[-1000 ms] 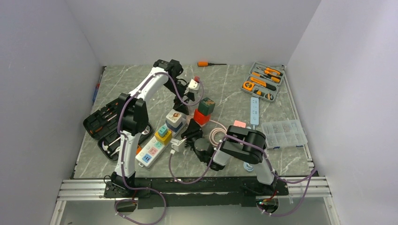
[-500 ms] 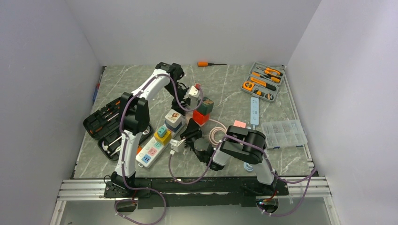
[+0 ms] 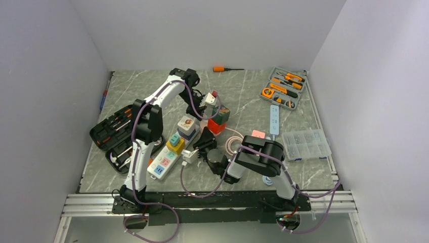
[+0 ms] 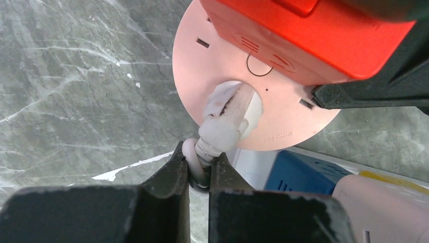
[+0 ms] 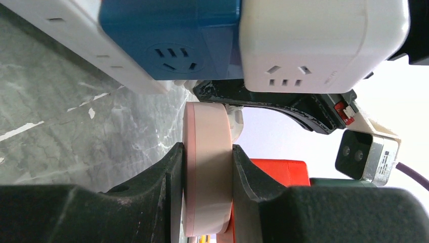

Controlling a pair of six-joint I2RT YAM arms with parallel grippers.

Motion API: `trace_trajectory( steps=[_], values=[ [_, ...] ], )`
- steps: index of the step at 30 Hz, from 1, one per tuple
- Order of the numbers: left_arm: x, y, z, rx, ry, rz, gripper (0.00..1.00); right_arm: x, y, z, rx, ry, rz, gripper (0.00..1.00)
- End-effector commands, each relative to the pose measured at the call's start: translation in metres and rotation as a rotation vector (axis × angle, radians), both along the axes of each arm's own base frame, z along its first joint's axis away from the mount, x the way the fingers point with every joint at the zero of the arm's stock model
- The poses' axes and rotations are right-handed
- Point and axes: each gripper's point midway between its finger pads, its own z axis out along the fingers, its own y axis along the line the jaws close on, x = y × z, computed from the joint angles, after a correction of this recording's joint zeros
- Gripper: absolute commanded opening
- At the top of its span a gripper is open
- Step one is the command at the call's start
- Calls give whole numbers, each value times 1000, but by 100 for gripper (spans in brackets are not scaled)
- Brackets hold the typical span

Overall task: Pull the plug off the socket
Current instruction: Remove the plug from the socket.

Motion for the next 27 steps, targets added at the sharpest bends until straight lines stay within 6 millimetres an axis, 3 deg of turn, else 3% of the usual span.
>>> trace_trajectory(
  steps=[1, 7, 9, 16, 22, 27],
  values=[
    [-7, -17, 23, -57, -28, -17, 0, -1, 8, 104, 342, -243, -9, 0],
    [-7, -18, 34, -71, -51, 10, 0, 2, 6, 95, 384, -204, -52, 1],
    [-6, -18, 36, -83, -58, 22, 0, 1, 1, 97, 435, -182, -55, 37],
    [0, -12, 46, -130, -76, 75, 0, -3, -10, 104, 543, -131, -47, 80],
    [2, -8, 48, -132, -97, 74, 0, -16, -13, 97, 554, -91, -33, 90],
    [1, -5, 46, -125, -95, 75, 0, -21, -35, 111, 676, -21, -61, 95]
  ],
)
